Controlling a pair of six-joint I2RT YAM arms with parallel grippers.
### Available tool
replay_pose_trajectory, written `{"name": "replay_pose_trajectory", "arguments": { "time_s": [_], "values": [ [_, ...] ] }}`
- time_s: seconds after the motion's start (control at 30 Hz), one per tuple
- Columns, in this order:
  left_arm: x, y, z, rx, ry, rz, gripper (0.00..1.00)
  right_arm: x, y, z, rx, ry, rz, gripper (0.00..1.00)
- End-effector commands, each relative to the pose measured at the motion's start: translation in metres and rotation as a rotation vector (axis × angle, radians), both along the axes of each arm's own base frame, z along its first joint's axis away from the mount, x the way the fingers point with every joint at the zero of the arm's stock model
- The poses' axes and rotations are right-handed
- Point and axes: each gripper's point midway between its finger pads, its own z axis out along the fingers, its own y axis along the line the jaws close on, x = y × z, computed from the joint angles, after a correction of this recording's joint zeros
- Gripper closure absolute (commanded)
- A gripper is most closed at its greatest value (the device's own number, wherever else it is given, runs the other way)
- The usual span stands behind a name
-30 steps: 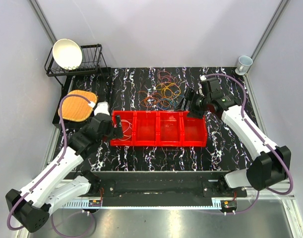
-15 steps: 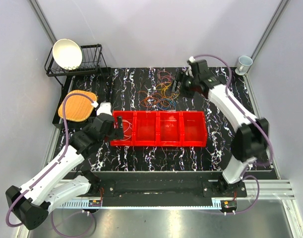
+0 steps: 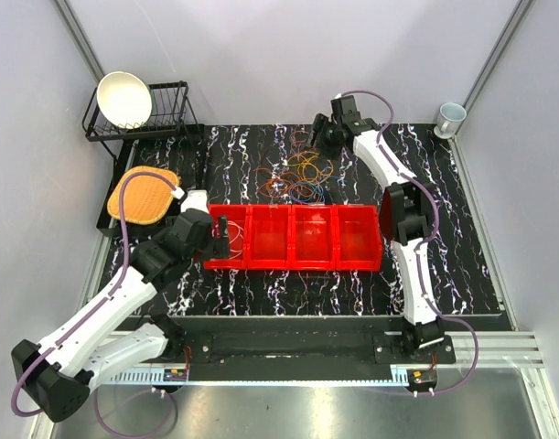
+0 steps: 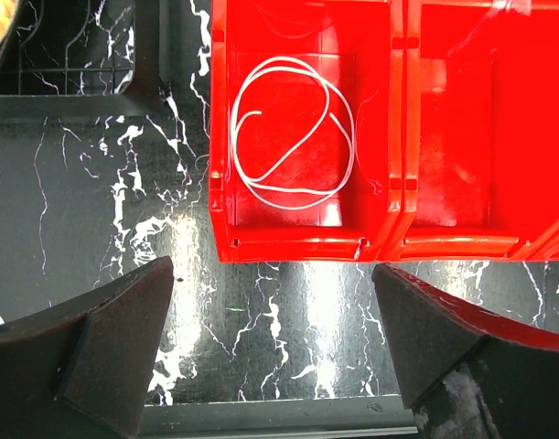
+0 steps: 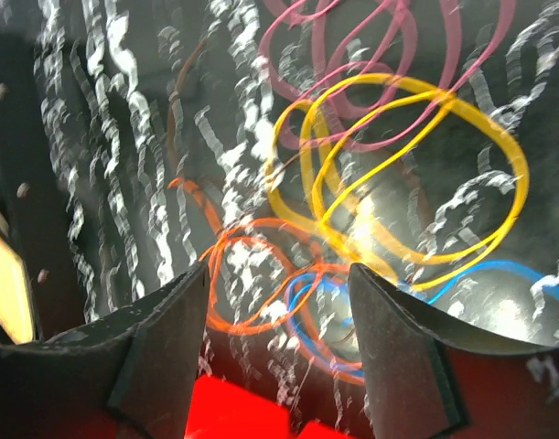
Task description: Untangle the cables
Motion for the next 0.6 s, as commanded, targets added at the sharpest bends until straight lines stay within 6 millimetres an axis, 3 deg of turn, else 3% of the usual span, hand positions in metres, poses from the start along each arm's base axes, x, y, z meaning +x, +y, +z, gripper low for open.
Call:
{"name": "replay_pose_trajectory", "arguments": {
  "time_s": [0.0, 0.2, 0.33, 0.57],
  "values": [
    [0.007, -0.012, 0.017, -0.033, -0.031, -0.038, 0.07, 0.026, -0.015, 0.018, 0.03, -0.04, -0.079, 0.33],
    [0.007, -0.014, 0.015, -0.034, -0.023, -0.043, 0.07, 0.036, -0.024, -0.008, 0.018, -0.01, -0.124, 0.34],
    [0.007, -0.013, 0.015, -0.035, -0.023, -0.042, 0.07, 0.04, -0.015, -0.027, 0.059, 0.014, -0.113, 0.35],
    [0.007, -0.014, 0.014, -0.031, -0.018, -0.044, 0.07, 0.046, 0.001, -0.038, 0.147, 0.037, -0.109, 0.36]
  ]
}}
